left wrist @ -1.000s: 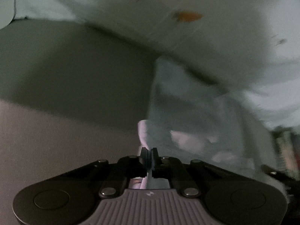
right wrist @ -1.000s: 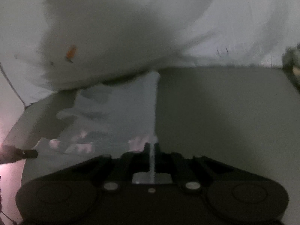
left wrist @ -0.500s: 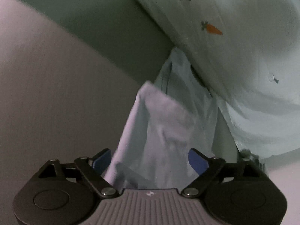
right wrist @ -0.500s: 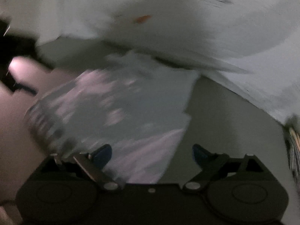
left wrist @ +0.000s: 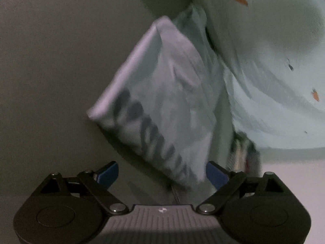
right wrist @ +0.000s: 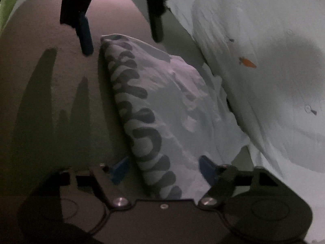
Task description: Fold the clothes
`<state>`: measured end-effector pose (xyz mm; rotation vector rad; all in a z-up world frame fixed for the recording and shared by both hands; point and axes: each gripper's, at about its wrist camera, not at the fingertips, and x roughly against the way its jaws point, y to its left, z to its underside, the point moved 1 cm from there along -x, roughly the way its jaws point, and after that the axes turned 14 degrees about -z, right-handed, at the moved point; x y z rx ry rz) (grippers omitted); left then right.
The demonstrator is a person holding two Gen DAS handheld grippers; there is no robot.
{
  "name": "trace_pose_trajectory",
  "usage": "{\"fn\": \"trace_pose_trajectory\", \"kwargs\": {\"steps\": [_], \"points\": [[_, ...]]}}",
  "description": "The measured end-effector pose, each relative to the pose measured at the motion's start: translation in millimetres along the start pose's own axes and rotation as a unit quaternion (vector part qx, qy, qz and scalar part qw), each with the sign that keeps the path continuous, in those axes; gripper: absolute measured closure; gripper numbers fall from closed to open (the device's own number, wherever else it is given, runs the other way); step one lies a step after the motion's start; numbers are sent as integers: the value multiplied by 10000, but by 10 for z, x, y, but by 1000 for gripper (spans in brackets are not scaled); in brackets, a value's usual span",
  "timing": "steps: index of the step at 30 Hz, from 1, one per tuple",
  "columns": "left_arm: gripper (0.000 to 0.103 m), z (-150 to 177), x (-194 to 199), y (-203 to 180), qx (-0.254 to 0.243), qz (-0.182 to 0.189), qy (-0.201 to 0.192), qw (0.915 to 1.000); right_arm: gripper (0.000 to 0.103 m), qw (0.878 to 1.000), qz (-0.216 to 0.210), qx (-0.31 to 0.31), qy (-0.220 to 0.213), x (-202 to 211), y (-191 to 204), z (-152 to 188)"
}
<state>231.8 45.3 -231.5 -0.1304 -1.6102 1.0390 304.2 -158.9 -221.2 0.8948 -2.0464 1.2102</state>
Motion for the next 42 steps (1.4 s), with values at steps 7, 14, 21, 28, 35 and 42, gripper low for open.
{"fn": "trace_pose_trajectory", "kwargs": {"steps": [7,14,21,28,35,42], "points": [[7,-1,-250,-95,109,406,239,9988,69,9974,219,-584,-361,62,-221,-113],[7,-182,-460,-130,636,542,255,9962,69,9951,293,-804,-500,83,-336,-137],[17,-362,-470,10,1532,1034,-31,9828,69,9900,150,-1279,-582,109,-387,-67],[62,-540,-415,-124,1353,895,-246,9864,69,9857,75,-1554,-644,117,-429,-42],[71,-688,-456,-170,1437,1029,-126,9842,47,9798,-486,-1790,-748,108,-402,-46],[63,-713,-481,-53,1472,902,-17,9850,49,9869,-191,-1589,211,-111,-435,102]]}}
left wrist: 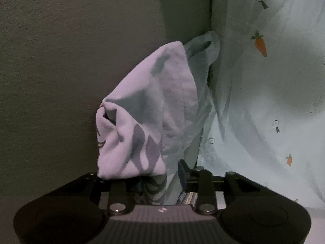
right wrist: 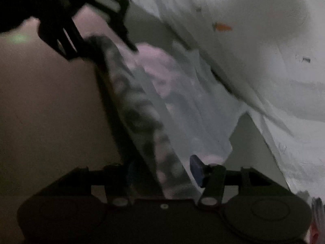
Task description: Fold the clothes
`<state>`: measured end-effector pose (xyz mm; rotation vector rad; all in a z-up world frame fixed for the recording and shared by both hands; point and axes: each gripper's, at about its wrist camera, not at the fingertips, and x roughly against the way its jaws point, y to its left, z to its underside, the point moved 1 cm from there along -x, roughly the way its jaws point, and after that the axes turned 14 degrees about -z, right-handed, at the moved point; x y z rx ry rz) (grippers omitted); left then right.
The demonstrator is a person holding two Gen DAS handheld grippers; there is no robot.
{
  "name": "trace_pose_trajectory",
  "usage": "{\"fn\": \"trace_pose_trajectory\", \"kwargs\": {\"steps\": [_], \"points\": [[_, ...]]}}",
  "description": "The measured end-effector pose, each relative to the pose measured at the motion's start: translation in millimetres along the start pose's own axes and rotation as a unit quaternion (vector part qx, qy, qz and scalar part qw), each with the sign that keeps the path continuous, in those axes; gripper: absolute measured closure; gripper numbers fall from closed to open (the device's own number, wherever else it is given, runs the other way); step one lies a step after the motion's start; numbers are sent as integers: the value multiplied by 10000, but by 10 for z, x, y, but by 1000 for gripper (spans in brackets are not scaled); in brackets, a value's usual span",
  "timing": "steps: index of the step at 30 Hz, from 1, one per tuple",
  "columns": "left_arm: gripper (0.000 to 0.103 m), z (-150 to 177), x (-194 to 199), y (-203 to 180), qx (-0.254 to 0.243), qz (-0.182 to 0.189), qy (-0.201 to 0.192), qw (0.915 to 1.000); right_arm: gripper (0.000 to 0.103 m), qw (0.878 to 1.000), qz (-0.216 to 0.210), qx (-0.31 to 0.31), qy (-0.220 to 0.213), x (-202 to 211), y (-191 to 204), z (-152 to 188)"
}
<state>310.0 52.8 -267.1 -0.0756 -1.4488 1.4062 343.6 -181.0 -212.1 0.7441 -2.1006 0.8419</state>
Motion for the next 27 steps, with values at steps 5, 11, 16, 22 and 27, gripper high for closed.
{"fn": "trace_pose_trajectory", "kwargs": {"steps": [5,11,16,22,27], "points": [[82,66,100,-77,-377,-383,-512,9972,87,9992,-205,-315,-126,64,-135,96],[88,228,387,-187,-229,-174,-888,9956,92,9946,-582,-608,-611,461,-316,7],[90,534,726,-98,-263,-141,-1042,9941,92,9872,-1168,-645,-874,824,-303,40],[90,1146,1154,425,1001,-220,-471,9936,92,9710,-2161,-726,-720,1389,60,404],[90,1430,1375,265,697,-542,-480,9949,92,9535,-2656,-1228,-723,1823,174,639]]}}
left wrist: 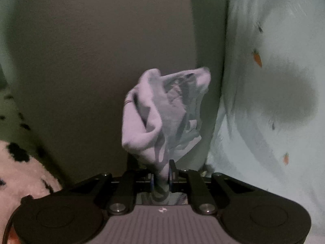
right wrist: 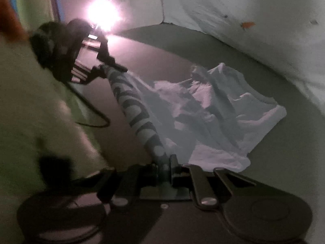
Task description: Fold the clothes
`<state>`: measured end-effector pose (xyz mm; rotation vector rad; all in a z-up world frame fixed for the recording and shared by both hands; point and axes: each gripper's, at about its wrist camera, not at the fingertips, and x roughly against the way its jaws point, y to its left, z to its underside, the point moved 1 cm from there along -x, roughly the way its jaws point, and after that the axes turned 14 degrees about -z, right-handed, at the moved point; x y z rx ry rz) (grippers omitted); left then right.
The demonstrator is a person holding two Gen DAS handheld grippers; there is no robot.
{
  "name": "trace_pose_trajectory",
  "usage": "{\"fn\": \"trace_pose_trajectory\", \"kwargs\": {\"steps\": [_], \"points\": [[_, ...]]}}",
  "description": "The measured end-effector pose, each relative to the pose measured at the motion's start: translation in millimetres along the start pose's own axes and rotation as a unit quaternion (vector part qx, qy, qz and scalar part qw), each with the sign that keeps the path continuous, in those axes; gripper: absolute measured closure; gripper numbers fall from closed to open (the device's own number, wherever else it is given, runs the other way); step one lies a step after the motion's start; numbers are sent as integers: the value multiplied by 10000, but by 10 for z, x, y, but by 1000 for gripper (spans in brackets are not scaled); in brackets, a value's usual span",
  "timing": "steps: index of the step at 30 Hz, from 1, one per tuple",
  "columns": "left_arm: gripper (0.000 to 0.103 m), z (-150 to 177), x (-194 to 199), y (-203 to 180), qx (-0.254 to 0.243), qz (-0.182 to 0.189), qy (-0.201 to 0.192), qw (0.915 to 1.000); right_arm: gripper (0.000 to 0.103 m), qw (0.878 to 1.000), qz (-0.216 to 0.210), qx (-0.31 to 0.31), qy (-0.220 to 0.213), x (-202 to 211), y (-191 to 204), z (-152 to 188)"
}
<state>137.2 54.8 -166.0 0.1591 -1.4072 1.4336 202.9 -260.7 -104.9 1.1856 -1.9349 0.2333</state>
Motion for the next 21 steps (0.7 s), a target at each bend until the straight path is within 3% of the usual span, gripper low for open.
{"fn": "trace_pose_trajectory", "kwargs": {"steps": [5,10,21], "points": [[90,-86,-92,-393,-738,-121,-150,9971,92,9976,105,-535,-427,110,-240,-36],[90,-284,-246,-736,-937,-8,-123,9955,92,9932,233,-776,-842,216,-627,-238],[89,-992,-1032,-1924,-1505,-97,-63,9885,92,9859,427,-1166,-1125,75,-1987,-878]]}}
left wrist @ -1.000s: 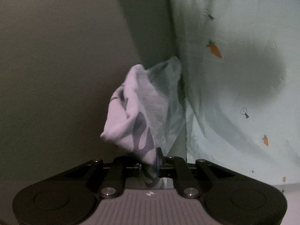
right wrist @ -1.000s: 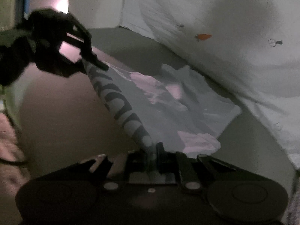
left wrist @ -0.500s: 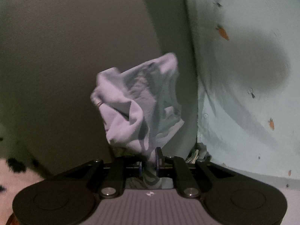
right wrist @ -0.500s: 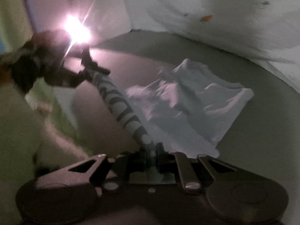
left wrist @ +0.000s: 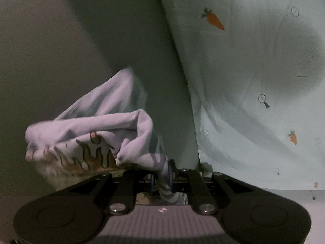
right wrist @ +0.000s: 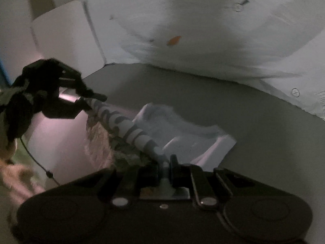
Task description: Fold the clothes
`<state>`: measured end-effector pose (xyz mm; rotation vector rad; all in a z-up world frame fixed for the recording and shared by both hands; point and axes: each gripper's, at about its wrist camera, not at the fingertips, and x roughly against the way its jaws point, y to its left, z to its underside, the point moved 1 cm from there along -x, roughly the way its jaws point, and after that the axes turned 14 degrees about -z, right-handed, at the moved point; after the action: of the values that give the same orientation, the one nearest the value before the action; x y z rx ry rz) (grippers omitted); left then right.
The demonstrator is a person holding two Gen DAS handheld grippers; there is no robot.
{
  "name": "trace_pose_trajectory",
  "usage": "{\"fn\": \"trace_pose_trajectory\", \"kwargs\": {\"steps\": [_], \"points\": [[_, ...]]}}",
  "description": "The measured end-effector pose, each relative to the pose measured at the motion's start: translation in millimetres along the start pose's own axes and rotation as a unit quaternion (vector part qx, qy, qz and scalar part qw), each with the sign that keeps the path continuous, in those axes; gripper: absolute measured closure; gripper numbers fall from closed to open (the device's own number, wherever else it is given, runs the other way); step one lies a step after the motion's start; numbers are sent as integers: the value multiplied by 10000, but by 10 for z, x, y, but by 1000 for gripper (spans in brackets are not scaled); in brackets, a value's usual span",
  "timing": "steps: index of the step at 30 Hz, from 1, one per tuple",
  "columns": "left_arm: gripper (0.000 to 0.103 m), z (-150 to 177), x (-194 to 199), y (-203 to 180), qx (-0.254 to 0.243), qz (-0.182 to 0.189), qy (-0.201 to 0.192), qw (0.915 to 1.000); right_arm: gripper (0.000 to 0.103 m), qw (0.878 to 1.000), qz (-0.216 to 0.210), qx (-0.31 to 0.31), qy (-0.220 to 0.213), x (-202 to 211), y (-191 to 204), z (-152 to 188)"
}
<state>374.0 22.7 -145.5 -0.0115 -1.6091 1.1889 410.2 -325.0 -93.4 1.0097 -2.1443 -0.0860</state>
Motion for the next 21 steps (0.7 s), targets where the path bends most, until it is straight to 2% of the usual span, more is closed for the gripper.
{"fn": "trace_pose_trajectory", "kwargs": {"steps": [3,4,5,6,7,9,11,13,15,17,18,20,21], "points": [[89,-333,-288,-239,-321,-239,-23,9992,92,9998,159,-86,31,-231,-341,-260],[84,-436,-400,-298,-471,-405,-26,9981,90,9996,224,-151,65,-348,-473,-330],[76,-529,-505,-347,-605,-573,-26,9965,85,9991,317,-271,96,-475,-609,-375],[62,-614,-601,-381,-734,-701,-39,9948,79,9980,459,-419,117,-608,-752,-409],[54,-671,-640,-402,-849,-805,-161,9930,68,9965,629,-551,92,-705,-861,-437],[31,-744,-626,-434,-1085,-967,-558,9878,65,9916,1037,-777,-66,-813,-996,-472],[23,-740,-479,-447,-1424,-982,-1001,9798,51,9868,1291,-911,-349,-814,-1014,-486],[21,-666,-337,-450,-1927,-1133,-1367,9651,51,9834,1403,-999,-570,-785,-938,-458],[21,-527,-288,-446,-2521,-1422,-1510,9452,50,9822,1370,-1111,-640,-808,-799,-378],[21,-358,-327,-404,-3050,-1697,-1460,9257,46,9835,1315,-1101,-580,-897,-657,-278],[21,-275,-378,-353,-3233,-1831,-1392,9179,43,9845,1312,-1051,-502,-941,-573,-219],[21,-139,-486,-235,-3488,-2123,-1256,9042,31,9847,1362,-1027,-365,-1043,-433,-84],[21,-89,-544,-168,-3556,-2316,-1212,8973,30,9833,1399,-1118,-324,-1079,-405,-26]]}}
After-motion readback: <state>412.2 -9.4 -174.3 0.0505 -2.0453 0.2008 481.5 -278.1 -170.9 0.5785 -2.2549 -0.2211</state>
